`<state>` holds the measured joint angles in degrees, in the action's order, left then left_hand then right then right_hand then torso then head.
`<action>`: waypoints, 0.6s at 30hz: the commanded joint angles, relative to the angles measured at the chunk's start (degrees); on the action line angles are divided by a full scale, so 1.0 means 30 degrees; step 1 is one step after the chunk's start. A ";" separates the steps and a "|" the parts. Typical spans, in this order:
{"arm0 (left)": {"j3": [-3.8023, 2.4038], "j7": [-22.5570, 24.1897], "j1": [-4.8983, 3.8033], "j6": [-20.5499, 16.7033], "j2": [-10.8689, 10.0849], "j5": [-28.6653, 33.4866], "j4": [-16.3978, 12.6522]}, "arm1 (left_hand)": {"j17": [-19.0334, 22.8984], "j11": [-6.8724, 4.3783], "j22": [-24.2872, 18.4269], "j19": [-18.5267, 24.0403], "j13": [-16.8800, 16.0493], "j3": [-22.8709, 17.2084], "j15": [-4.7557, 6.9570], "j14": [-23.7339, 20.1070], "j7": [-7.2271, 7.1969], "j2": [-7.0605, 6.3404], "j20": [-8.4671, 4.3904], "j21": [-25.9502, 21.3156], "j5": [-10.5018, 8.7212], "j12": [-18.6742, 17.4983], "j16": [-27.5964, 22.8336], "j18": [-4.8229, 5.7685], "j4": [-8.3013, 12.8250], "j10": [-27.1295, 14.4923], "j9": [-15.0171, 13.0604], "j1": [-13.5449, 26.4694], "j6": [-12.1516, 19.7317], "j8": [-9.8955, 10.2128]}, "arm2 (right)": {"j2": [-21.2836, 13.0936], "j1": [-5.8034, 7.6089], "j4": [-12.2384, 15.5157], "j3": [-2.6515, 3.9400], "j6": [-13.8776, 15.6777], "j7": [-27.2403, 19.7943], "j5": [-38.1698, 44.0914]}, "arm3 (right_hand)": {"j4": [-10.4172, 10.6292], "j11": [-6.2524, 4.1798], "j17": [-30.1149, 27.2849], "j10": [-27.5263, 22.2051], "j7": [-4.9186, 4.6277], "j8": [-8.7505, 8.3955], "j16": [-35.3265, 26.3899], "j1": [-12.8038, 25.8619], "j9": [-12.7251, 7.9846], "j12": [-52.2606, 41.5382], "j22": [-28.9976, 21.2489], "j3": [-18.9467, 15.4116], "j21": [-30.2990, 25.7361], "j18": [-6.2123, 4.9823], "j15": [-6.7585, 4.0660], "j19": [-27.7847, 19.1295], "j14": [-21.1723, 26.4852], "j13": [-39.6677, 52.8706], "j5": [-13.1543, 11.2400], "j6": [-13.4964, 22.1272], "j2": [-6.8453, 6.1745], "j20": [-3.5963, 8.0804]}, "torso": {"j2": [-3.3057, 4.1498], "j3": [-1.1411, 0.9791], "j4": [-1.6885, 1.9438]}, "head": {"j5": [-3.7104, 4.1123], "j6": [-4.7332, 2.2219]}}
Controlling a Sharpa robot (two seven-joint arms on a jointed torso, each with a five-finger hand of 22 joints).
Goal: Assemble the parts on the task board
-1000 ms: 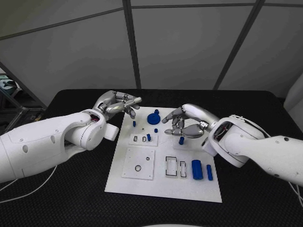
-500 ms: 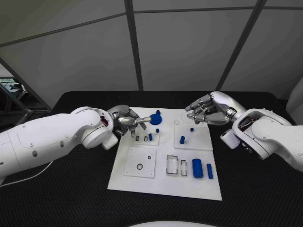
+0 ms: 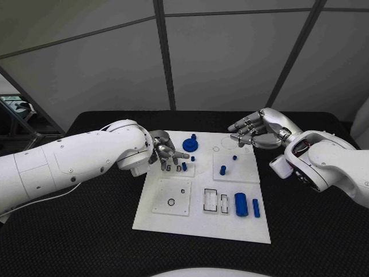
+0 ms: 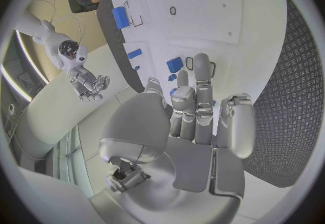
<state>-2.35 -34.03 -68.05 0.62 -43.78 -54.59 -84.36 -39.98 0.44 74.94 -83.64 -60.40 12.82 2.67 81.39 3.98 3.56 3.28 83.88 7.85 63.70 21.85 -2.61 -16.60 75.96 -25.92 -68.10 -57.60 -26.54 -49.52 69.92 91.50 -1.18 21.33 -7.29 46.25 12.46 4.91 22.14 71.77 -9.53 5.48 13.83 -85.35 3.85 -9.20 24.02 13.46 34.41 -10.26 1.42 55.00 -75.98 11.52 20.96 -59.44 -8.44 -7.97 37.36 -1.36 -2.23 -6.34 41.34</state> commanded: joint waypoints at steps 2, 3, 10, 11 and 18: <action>0.0044 -0.1090 -0.0263 0.1110 0.0293 -0.0894 0.0229 | -0.0063 -0.0128 0.1046 -0.0270 -0.0131 0.0204 0.0054 0.0050 -0.0001 0.0230 0.0050 0.0123 -0.0081 0.0197 -0.0116 0.0049 0.0002 0.0042 -0.0281 0.0052 0.0203 -0.0255 | 0.0111 0.0041 -0.0082 0.0018 0.0228 -0.0029 -0.0186 | -0.0086 0.0006 -0.0040 0.0156 -0.0002 -0.0135 -0.0188 0.0134 0.0014 0.0127 -0.0051 0.0093 -0.0176 -0.0048 0.0028 0.0123 -0.0186 -0.0096 0.0225 -0.0118 -0.0113 0.0022 | 0.0011 -0.0004 0.0035 | 0.0037 0.0084; 0.0061 -0.1130 -0.0306 0.1188 0.0353 -0.0899 0.0279 | -0.0078 -0.0132 0.1071 -0.0280 -0.0162 0.0226 0.0056 0.0053 -0.0006 0.0240 0.0048 0.0135 -0.0081 0.0233 -0.0128 0.0054 0.0001 0.0054 -0.0349 0.0056 0.0230 -0.0309 | 0.0131 0.0041 -0.0099 0.0018 0.0217 -0.0012 -0.0181 | -0.0100 0.0011 -0.0051 0.0169 -0.0007 -0.0147 -0.0250 0.0147 0.0014 0.0157 -0.0067 0.0098 -0.0203 -0.0047 0.0032 0.0132 -0.0206 -0.0139 0.0297 -0.0113 -0.0122 0.0018 | 0.0011 -0.0004 0.0041 | 0.0045 0.0103; 0.0338 -0.1417 -0.0551 0.1889 0.0792 -0.0915 0.0684 | -0.0126 -0.0139 0.1151 -0.0313 -0.0105 0.0305 0.0062 0.0064 -0.0015 0.0268 0.0043 0.0172 -0.0084 0.0210 -0.0166 0.0068 -0.0004 0.0011 -0.0566 0.0089 0.0331 -0.0471 | 0.0254 0.0042 -0.0189 0.0018 0.0101 0.0113 0.0028 | -0.0147 0.0037 -0.0095 0.0218 -0.0031 -0.0198 -0.0542 0.0230 0.0015 0.0293 -0.0130 0.0133 -0.0319 -0.0044 0.0053 0.0172 -0.0301 -0.0337 0.0733 -0.0095 -0.0149 0.0005 | 0.0037 0.0010 0.0046 | 0.0040 0.0151; 0.0377 -0.1436 -0.0582 0.1948 0.0859 -0.0916 0.0740 | -0.0127 -0.0139 0.1151 -0.0313 -0.0094 0.0308 0.0062 0.0064 -0.0016 0.0270 0.0043 0.0171 -0.0083 0.0201 -0.0168 0.0068 -0.0005 0.0005 -0.0573 0.0090 0.0335 -0.0477 | 0.0273 0.0042 -0.0205 0.0018 0.0084 0.0132 0.0052 | -0.0146 0.0041 -0.0099 0.0219 -0.0035 -0.0203 -0.0567 0.0245 0.0015 0.0305 -0.0135 0.0132 -0.0330 -0.0043 0.0057 0.0174 -0.0307 -0.0353 0.0759 -0.0092 -0.0155 0.0003 | 0.0037 0.0018 0.0041 | 0.0029 0.0157; 0.0494 -0.1533 -0.0711 0.2406 0.1286 -0.0916 0.1138 | -0.0211 -0.0165 0.1163 -0.0304 -0.0216 0.0384 0.0075 0.0082 -0.0055 0.0301 0.0034 0.0170 -0.0065 0.0342 -0.0238 0.0067 0.0040 0.0009 -0.0996 -0.0042 0.0453 -0.0815 | 0.0369 0.0042 -0.0306 0.0018 0.0001 0.0223 0.0138 | -0.0139 0.0055 -0.0112 0.0214 -0.0045 -0.0219 -0.0651 0.0296 0.0014 0.0346 -0.0155 0.0131 -0.0369 -0.0038 0.0071 0.0171 -0.0316 -0.0407 0.0839 -0.0079 -0.0166 -0.0006 | 0.0052 0.0027 0.0033 | 0.0032 0.0187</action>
<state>-0.89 -37.65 -70.05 5.53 -40.09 -56.66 -81.14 -40.53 0.44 74.93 -83.63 -61.01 13.60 2.67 81.40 3.89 4.03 3.28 84.11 7.86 64.53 21.30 -2.60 -16.43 75.96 -28.81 -68.10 -56.70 -28.64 -48.47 69.93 90.58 -1.18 21.39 -6.77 46.32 12.11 5.12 21.90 71.97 -9.53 5.08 12.08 -84.89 3.85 -8.34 23.60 13.80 33.47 -10.25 1.64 55.00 -76.58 10.35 23.10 -59.44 -8.90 -7.97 37.47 -1.30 -2.12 -6.27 41.85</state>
